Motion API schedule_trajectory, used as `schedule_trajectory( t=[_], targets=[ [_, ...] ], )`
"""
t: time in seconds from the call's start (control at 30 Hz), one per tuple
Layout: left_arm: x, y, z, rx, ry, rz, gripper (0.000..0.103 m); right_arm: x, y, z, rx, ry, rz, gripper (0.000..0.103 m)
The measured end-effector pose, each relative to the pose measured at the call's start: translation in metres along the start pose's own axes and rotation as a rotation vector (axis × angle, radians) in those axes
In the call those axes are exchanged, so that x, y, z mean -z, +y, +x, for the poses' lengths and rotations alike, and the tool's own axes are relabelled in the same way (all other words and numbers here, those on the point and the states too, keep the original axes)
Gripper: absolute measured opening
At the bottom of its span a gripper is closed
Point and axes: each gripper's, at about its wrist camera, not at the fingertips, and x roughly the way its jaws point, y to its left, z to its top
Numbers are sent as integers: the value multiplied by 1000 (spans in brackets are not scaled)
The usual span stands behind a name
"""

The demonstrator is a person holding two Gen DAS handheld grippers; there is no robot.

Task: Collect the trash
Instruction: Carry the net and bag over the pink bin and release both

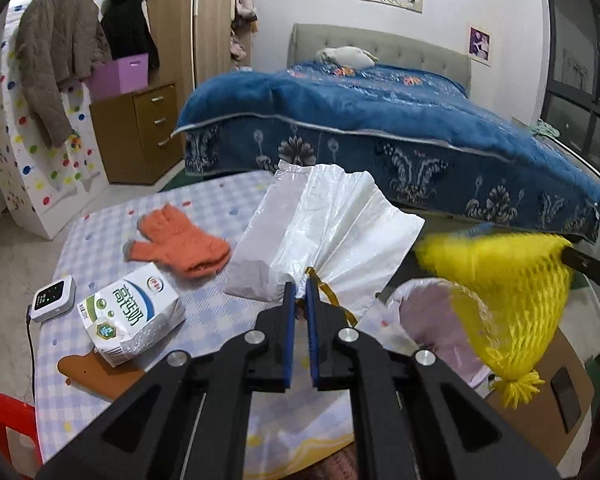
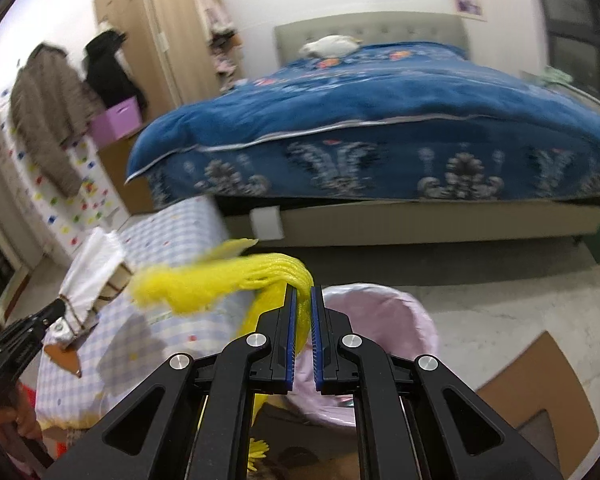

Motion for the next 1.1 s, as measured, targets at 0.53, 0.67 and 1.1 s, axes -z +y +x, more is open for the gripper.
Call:
schedule_trajectory(
  t=[0.53, 0.67, 1.1],
  targets=[
    [-2, -110, 56, 201, 90, 125, 4, 13, -61, 43, 74, 91, 82, 7],
    [-2, -135, 83, 244, 131, 147, 4, 14, -65, 68, 70, 131, 89, 7],
    [5, -185, 159, 316, 260, 214, 11, 22, -84, 135, 69, 236, 126, 35]
  ],
)
